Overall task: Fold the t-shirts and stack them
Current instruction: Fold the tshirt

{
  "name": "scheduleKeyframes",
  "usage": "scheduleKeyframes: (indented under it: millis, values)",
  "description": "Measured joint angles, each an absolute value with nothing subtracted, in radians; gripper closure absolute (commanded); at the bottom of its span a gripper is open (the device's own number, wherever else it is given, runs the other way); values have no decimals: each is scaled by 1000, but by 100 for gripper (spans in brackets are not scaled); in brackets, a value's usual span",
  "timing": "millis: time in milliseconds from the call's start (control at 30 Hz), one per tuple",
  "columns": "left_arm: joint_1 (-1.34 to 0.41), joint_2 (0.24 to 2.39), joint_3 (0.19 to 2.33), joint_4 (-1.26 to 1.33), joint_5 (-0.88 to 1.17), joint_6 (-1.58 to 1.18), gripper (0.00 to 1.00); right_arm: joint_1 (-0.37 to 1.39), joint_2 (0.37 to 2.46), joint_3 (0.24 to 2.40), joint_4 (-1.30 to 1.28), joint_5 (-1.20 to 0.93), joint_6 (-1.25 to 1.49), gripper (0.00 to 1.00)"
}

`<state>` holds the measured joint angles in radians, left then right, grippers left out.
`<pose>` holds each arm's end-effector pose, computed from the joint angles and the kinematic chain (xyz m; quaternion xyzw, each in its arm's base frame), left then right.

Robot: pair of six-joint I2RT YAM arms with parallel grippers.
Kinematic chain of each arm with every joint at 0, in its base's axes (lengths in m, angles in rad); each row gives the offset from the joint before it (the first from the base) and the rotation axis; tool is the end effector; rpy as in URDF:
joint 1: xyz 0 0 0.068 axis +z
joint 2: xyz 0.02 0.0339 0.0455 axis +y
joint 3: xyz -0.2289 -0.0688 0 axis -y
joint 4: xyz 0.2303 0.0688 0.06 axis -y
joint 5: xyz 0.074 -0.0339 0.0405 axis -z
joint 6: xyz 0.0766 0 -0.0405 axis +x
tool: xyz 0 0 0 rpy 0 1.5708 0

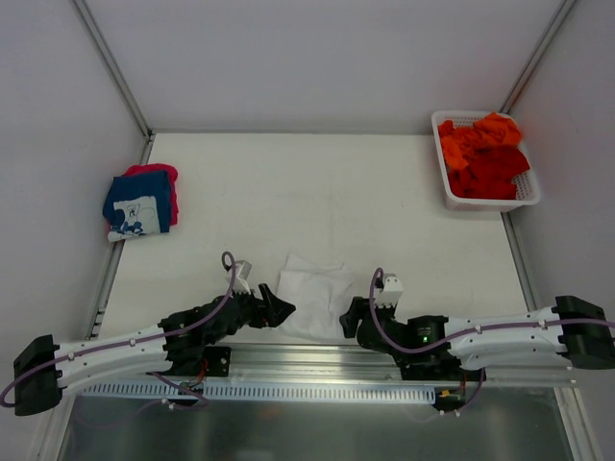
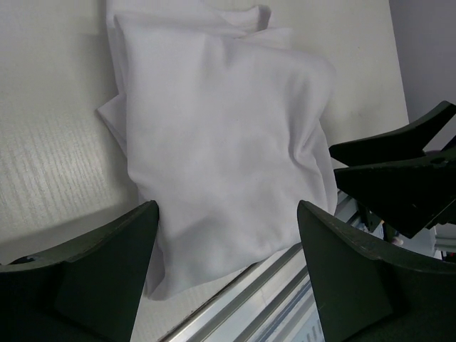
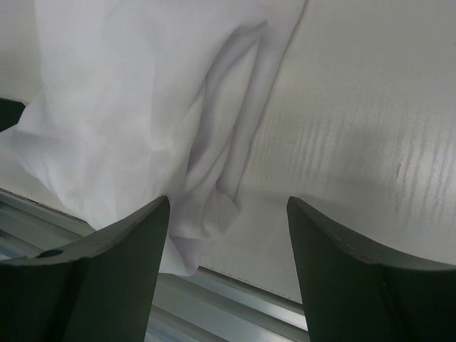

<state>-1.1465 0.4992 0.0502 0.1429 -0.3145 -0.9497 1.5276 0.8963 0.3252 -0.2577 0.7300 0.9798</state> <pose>0.1009 -0.1657 0.1329 -0.0138 0.8019 -0.4427 0.4009 0.0593 0.1894 0.1216 -0.1109 0.8731 0.2181 0.4217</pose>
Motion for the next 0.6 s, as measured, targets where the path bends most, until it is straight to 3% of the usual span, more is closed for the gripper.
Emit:
scheduleKeyframes:
  millis: [367,600]
  values:
    - [-1147,495,50,162,-313,-950,21,1528,936,337,-175,756,923,30]
    - [-1147,495,50,162,-313,-949,21,1528,812,332,-170,789,922,29]
